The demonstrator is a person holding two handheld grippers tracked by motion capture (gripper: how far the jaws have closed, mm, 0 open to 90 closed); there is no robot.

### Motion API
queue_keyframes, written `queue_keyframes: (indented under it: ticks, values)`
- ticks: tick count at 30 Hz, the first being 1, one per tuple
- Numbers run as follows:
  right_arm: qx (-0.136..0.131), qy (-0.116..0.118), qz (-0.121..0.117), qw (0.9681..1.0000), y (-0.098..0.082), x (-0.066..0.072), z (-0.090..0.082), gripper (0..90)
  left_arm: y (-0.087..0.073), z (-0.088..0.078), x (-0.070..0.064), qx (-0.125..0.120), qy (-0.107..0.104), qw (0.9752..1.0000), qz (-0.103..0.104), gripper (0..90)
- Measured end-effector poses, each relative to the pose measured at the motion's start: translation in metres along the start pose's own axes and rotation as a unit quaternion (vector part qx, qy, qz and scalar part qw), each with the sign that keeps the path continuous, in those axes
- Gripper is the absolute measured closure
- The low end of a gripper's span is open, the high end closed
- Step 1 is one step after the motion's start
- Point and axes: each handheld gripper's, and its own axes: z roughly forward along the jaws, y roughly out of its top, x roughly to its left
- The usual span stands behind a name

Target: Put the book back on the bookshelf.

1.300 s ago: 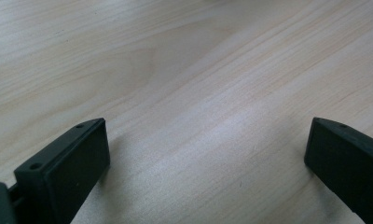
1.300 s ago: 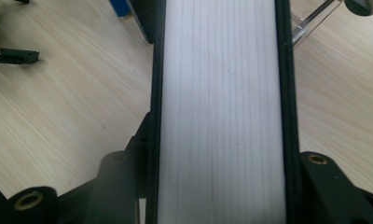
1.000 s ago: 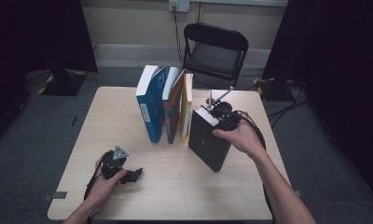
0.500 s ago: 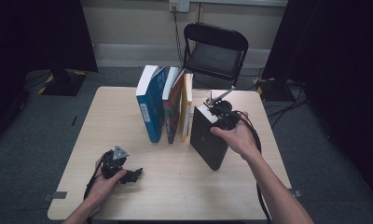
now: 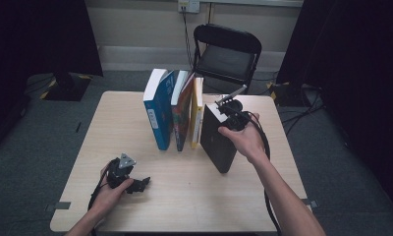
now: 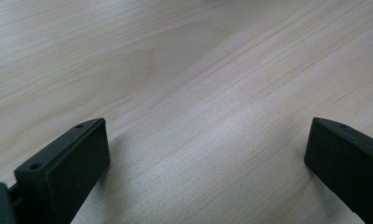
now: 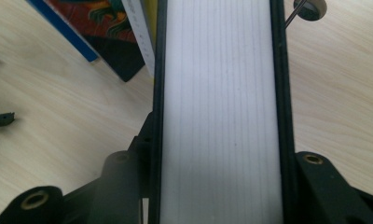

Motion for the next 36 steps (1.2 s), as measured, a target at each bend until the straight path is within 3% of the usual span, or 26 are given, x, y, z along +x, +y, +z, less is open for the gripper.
queue_keyframes:
  ticks: [15,23,36]
  values:
    - [-0.002,-0.026,0.043,0.9987,0.021,0.000,0.007,54.0,0.000,0.000,0.000,-0.002,-0.001,1.0000,-0.001,0.0]
    - [-0.004,-0.028,0.061,0.9978,0.035,0.000,0.010,54.0,0.000,0.000,0.000,-0.002,-0.001,1.0000,-0.001,0.0]
    - [0.001,-0.053,0.103,0.9933,0.060,-0.001,0.022,53.9,0.000,0.000,0.001,-0.003,-0.004,1.0000,0.000,0.0]
